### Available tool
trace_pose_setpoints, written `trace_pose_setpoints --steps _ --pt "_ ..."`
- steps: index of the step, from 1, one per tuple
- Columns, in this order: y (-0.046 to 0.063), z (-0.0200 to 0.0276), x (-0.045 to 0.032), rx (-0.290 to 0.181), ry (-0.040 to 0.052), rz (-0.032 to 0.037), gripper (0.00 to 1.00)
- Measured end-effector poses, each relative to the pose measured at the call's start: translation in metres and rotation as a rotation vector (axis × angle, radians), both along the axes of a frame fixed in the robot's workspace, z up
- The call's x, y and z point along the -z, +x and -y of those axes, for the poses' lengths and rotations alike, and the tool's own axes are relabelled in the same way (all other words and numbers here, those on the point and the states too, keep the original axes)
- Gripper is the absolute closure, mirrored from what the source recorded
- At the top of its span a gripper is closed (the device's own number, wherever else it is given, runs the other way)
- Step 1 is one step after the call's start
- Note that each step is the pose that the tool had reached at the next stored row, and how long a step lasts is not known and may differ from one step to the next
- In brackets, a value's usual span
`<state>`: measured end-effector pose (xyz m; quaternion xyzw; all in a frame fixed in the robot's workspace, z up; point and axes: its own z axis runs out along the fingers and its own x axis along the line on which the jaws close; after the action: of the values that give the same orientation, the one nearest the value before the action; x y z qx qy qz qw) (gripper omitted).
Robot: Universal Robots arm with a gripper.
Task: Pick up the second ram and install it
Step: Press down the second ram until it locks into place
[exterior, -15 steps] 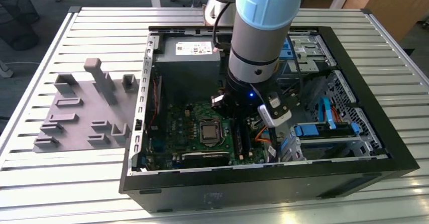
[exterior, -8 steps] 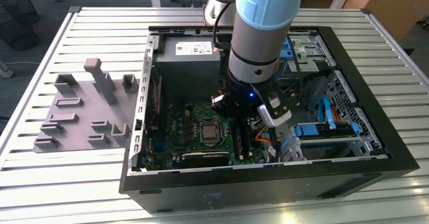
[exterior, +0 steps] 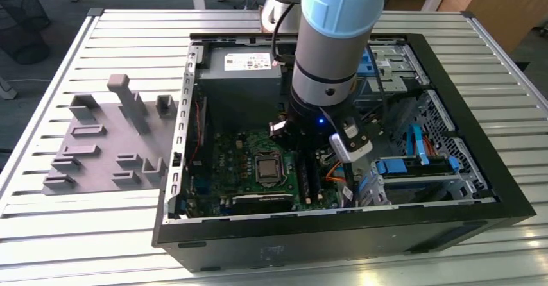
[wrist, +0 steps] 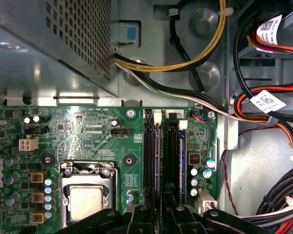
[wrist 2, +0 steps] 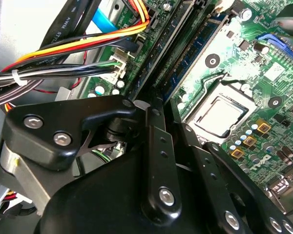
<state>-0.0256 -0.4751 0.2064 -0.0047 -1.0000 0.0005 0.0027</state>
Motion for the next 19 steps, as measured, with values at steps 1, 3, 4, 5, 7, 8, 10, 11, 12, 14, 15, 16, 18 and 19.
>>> trace_pose_setpoints --steps 1,3,4,5,7,8,10,11,12,14,15,16,18,19 --pt "0.0 0.0 -0.0015 0.0 0.0002 0.0001 0.78" --pt "0.0 0.0 -0.0065 0.0 -0.0001 0.0 0.78" --pt "0.0 0.0 -0.0092 0.0 -0.0002 0.0 0.78" --pt "0.0 0.0 -0.012 0.0 -0.0004 0.0 0.78" --pt "0.0 0.0 -0.017 0.0 -0.0004 -0.0001 0.78" --pt "0.0 0.0 -0.0194 0.0 -0.0006 -0.0003 0.78" --pt "0.0 0.0 -0.0205 0.0 -0.0003 -0.0003 0.8" --pt "0.0 -0.0001 -0.0205 0.0 -0.0003 -0.0003 0.87" --pt "0.0 0.0 -0.0205 0.0 -0.0003 -0.0004 0.87" --pt "0.0 0.0 -0.0206 0.0 -0.0004 -0.0003 0.89" --pt "0.0 0.0 -0.0206 0.0 -0.0004 -0.0004 0.89" --pt "0.0 0.0 -0.0206 0.0 -0.0005 -0.0004 0.89" --pt "0.0 0.0 -0.0206 0.0 -0.0004 -0.0004 0.89" --pt "0.0 0.0 -0.0204 0.0 -0.0007 -0.0005 0.89"
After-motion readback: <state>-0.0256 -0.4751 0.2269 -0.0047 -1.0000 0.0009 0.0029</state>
